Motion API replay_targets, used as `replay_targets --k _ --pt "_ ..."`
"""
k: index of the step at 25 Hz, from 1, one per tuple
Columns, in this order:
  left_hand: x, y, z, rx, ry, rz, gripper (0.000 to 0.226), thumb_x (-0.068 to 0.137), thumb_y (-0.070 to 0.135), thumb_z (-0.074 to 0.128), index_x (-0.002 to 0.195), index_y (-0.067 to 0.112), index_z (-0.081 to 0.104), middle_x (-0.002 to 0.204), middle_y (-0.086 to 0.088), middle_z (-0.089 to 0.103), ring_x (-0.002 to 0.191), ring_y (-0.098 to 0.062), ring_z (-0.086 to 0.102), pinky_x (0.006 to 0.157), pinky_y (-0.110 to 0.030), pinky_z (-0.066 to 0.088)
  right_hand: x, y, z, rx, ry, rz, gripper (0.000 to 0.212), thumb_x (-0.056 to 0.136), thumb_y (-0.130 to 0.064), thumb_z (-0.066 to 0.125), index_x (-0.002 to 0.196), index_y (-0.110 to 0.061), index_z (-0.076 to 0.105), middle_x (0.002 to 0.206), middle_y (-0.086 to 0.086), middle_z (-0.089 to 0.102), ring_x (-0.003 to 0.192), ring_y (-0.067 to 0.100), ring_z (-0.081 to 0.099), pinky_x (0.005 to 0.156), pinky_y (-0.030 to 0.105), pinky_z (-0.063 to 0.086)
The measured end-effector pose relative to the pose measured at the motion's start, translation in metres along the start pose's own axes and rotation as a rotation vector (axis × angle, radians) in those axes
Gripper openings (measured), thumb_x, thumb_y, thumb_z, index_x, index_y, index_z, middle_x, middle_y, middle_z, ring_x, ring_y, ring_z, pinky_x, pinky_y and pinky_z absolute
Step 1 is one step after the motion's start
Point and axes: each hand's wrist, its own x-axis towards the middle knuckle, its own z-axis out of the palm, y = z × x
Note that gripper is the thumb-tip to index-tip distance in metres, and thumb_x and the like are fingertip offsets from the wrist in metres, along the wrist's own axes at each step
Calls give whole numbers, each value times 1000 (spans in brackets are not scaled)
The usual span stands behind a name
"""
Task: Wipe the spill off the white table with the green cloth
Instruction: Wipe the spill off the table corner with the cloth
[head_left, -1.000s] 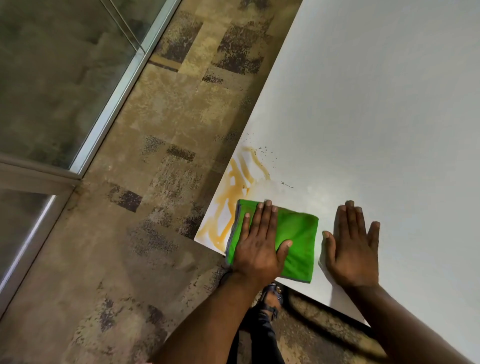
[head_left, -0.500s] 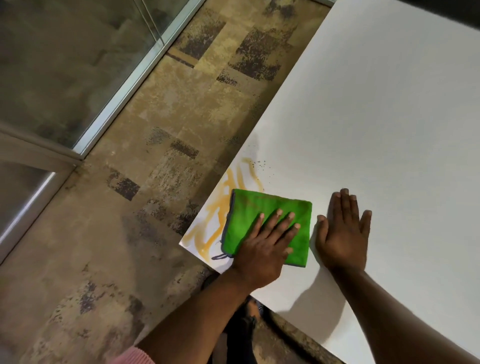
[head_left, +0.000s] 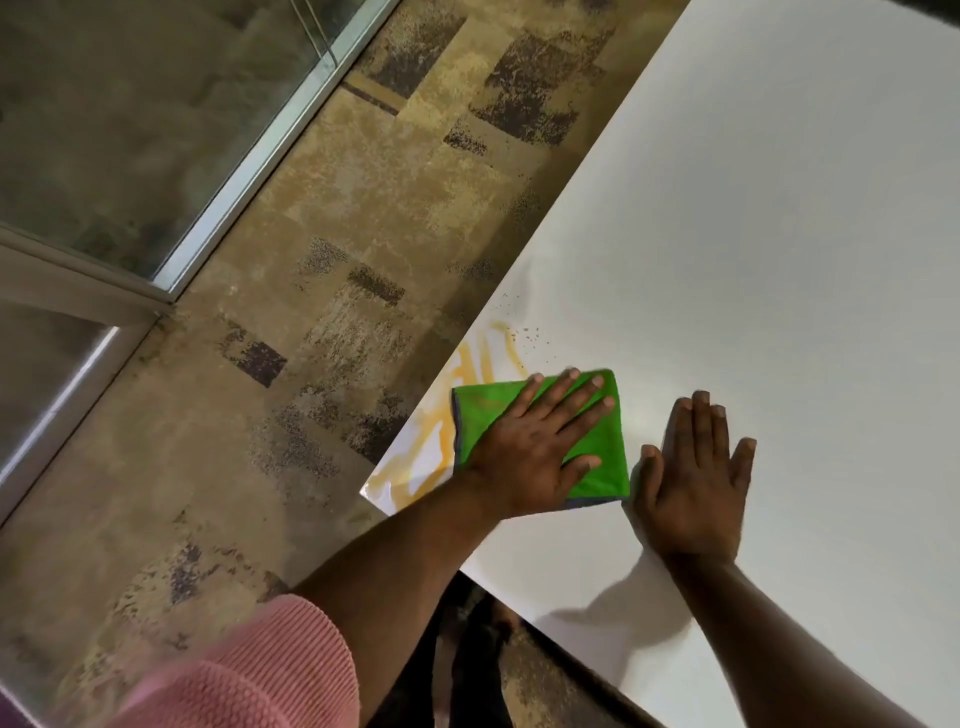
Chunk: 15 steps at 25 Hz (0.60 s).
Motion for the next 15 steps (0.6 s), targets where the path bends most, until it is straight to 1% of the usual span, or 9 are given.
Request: replay_targets --k 2,4,5,6,9,10,11,12,15 --pt "9 5 -2 -3 61 -195 67 107 51 38 162 18 24 172 -3 17 160 -24 5 126 -55 15 0 1 -1 6 2 12 69 101 -37 31 163 -8 23 173 9 13 161 26 9 128 57 4" --pt "15 15 -1 -17 79 -376 69 107 50 35 163 12 20 172 -6 13 160 -25 4 129 -55 8 1 1 0 11 -5 14 70 101 -37 30 163 -8 22 174 9 12 161 25 8 128 56 3" --pt "14 20 1 -19 66 -420 70 107 49 33 163 9 17 173 -8 11 160 -26 3 129 -53 4 0 0 1 10 2 13 69 101 -37 30 163 -8 22 174 9 13 161 26 9 128 56 3" --pt "10 25 5 -22 50 -407 70 108 46 32 163 8 15 173 -8 9 160 -27 2 130 -51 3 0 0 1 9 15 10 69 101 -37 31 163 -7 23 173 10 14 161 26 10 128 55 3" --pt "-4 26 11 -27 -7 -113 63 108 38 33 163 10 18 172 -5 15 160 -25 7 128 -50 14 1 0 1 4 42 -1 69 101 -36 32 162 -6 27 172 12 19 160 28 14 128 55 5" --pt "-3 20 10 -31 -27 -61 62 108 37 33 163 12 18 172 -4 16 160 -24 8 128 -50 14 2 0 1 0 43 1 68 100 -36 32 162 -6 27 172 12 19 160 29 15 128 56 5" --pt "2 16 8 -35 -34 -63 63 107 38 34 163 13 18 172 -3 16 160 -24 9 128 -50 13 0 -1 1 -5 42 5 69 100 -35 32 162 -6 26 172 13 19 160 30 15 127 56 6" --pt "10 13 6 -34 -31 -113 64 106 38 35 163 14 18 172 -2 16 160 -24 9 128 -50 12 -1 -1 1 -9 37 7 69 100 -36 31 162 -6 26 172 13 19 159 30 16 127 56 6" --pt "40 18 3 -88 13 -423 70 103 40 41 163 15 18 173 -1 14 160 -23 7 129 -51 7 1 -3 1 -17 21 8 70 100 -37 28 162 -6 24 172 13 18 159 30 14 127 56 6"
